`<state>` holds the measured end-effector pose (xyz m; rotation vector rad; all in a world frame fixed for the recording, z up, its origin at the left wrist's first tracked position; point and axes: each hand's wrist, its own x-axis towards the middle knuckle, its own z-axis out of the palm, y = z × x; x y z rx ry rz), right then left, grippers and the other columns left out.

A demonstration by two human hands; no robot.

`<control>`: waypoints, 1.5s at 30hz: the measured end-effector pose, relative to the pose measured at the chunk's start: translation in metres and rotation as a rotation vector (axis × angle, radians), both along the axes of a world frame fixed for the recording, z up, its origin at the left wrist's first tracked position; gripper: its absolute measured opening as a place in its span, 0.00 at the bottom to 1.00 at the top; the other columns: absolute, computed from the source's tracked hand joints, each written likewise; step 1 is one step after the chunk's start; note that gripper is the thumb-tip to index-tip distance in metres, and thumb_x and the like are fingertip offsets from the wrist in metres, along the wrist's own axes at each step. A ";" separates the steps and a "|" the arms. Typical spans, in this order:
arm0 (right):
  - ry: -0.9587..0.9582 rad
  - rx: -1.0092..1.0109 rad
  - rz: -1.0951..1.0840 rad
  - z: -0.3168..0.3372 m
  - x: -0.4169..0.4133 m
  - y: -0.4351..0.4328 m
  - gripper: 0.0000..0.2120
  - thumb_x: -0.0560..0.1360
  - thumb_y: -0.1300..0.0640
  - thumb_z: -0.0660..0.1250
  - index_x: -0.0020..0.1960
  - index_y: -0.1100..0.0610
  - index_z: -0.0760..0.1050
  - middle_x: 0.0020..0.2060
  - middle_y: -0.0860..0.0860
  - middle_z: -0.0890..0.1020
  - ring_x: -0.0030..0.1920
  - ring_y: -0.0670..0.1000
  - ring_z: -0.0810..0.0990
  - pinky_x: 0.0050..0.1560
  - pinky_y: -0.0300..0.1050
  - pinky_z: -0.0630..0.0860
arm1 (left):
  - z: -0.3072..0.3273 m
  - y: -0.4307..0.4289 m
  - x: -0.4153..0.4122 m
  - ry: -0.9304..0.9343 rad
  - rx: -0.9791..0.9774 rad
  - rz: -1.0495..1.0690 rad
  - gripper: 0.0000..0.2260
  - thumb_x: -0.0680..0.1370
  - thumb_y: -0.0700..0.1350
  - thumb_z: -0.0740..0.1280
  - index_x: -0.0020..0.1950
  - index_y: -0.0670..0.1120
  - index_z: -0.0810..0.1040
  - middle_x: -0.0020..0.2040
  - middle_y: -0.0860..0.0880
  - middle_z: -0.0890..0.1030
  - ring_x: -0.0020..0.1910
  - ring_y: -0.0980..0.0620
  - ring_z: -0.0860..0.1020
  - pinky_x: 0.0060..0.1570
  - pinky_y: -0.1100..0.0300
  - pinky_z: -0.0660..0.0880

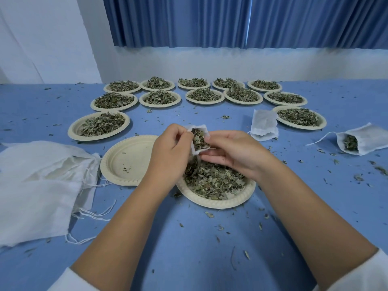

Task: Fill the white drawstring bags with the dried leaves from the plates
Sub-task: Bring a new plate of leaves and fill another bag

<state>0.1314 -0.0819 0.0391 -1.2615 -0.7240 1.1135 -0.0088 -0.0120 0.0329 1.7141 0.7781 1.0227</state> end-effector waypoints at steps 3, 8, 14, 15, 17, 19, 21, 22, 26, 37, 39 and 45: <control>-0.091 -0.024 0.001 -0.005 -0.003 0.001 0.04 0.75 0.61 0.71 0.49 0.61 0.81 0.38 0.52 0.84 0.38 0.47 0.84 0.42 0.39 0.81 | 0.000 -0.001 0.001 0.019 0.040 -0.024 0.12 0.79 0.44 0.61 0.35 0.48 0.68 0.24 0.56 0.68 0.28 0.52 0.66 0.34 0.50 0.68; -0.141 -0.014 0.008 -0.008 -0.005 0.001 0.04 0.73 0.59 0.74 0.47 0.57 0.81 0.41 0.50 0.83 0.40 0.45 0.83 0.39 0.39 0.80 | 0.000 -0.001 -0.001 0.035 0.050 -0.077 0.16 0.79 0.42 0.59 0.31 0.52 0.66 0.22 0.57 0.65 0.25 0.56 0.62 0.31 0.57 0.60; -0.056 0.048 0.053 -0.009 -0.008 0.002 0.05 0.76 0.67 0.68 0.46 0.60 0.81 0.37 0.52 0.85 0.39 0.47 0.85 0.38 0.38 0.80 | 0.003 -0.006 0.000 0.018 0.062 -0.171 0.15 0.77 0.42 0.58 0.31 0.52 0.66 0.24 0.57 0.64 0.27 0.54 0.62 0.31 0.57 0.60; -0.077 0.053 0.026 -0.010 -0.009 0.003 0.06 0.76 0.68 0.67 0.45 0.60 0.81 0.35 0.51 0.85 0.37 0.47 0.85 0.36 0.37 0.80 | 0.002 -0.007 0.000 0.027 0.077 -0.184 0.14 0.78 0.41 0.59 0.32 0.50 0.66 0.25 0.57 0.64 0.27 0.55 0.62 0.31 0.59 0.60; -0.137 0.064 -0.021 -0.012 -0.010 0.004 0.09 0.75 0.70 0.67 0.40 0.60 0.81 0.32 0.52 0.84 0.34 0.47 0.84 0.35 0.37 0.79 | 0.001 -0.010 0.001 0.061 0.130 -0.186 0.12 0.79 0.40 0.59 0.35 0.46 0.66 0.25 0.57 0.65 0.26 0.58 0.62 0.28 0.65 0.61; -0.215 0.068 -0.060 -0.014 -0.011 0.005 0.15 0.72 0.72 0.67 0.33 0.57 0.81 0.29 0.53 0.82 0.31 0.49 0.82 0.35 0.40 0.79 | 0.001 -0.014 0.002 0.081 0.154 -0.194 0.11 0.79 0.40 0.59 0.35 0.44 0.67 0.24 0.58 0.68 0.25 0.60 0.64 0.27 0.68 0.61; -0.389 0.041 -0.123 -0.016 -0.012 0.005 0.17 0.68 0.72 0.65 0.26 0.54 0.76 0.25 0.52 0.78 0.29 0.50 0.77 0.35 0.45 0.76 | 0.000 -0.018 0.004 0.085 0.156 -0.230 0.11 0.78 0.39 0.59 0.35 0.44 0.68 0.25 0.56 0.72 0.25 0.60 0.66 0.28 0.67 0.63; -0.482 0.019 -0.166 -0.016 -0.013 0.007 0.17 0.67 0.71 0.63 0.25 0.54 0.74 0.23 0.51 0.76 0.29 0.50 0.74 0.34 0.45 0.72 | -0.001 -0.020 0.005 0.092 0.170 -0.242 0.11 0.78 0.38 0.59 0.35 0.43 0.68 0.27 0.53 0.74 0.27 0.58 0.67 0.30 0.65 0.64; -0.670 -0.012 -0.266 -0.020 -0.015 0.011 0.09 0.68 0.70 0.64 0.32 0.61 0.74 0.28 0.53 0.75 0.33 0.51 0.72 0.36 0.45 0.68 | -0.004 -0.024 0.007 0.114 0.215 -0.192 0.11 0.79 0.39 0.59 0.37 0.42 0.69 0.31 0.48 0.77 0.31 0.54 0.72 0.32 0.61 0.67; -0.127 0.078 0.038 -0.006 -0.005 0.003 0.03 0.75 0.60 0.71 0.44 0.59 0.82 0.41 0.51 0.85 0.46 0.49 0.85 0.44 0.45 0.82 | 0.005 -0.006 0.000 -0.051 -0.030 0.035 0.12 0.78 0.43 0.59 0.34 0.46 0.67 0.27 0.52 0.67 0.29 0.51 0.65 0.33 0.55 0.63; -0.071 0.077 0.025 -0.004 -0.007 0.003 0.07 0.77 0.57 0.70 0.44 0.59 0.82 0.41 0.51 0.85 0.46 0.51 0.85 0.44 0.46 0.82 | 0.005 -0.007 0.000 -0.041 -0.022 0.027 0.11 0.78 0.43 0.59 0.35 0.46 0.66 0.27 0.53 0.65 0.30 0.51 0.64 0.33 0.56 0.62; -0.050 0.023 0.012 -0.009 -0.015 0.006 0.06 0.78 0.58 0.67 0.49 0.60 0.81 0.35 0.51 0.84 0.39 0.49 0.84 0.41 0.45 0.82 | 0.005 -0.012 0.000 0.019 0.057 -0.088 0.11 0.78 0.41 0.59 0.35 0.45 0.66 0.25 0.56 0.63 0.28 0.54 0.63 0.30 0.61 0.61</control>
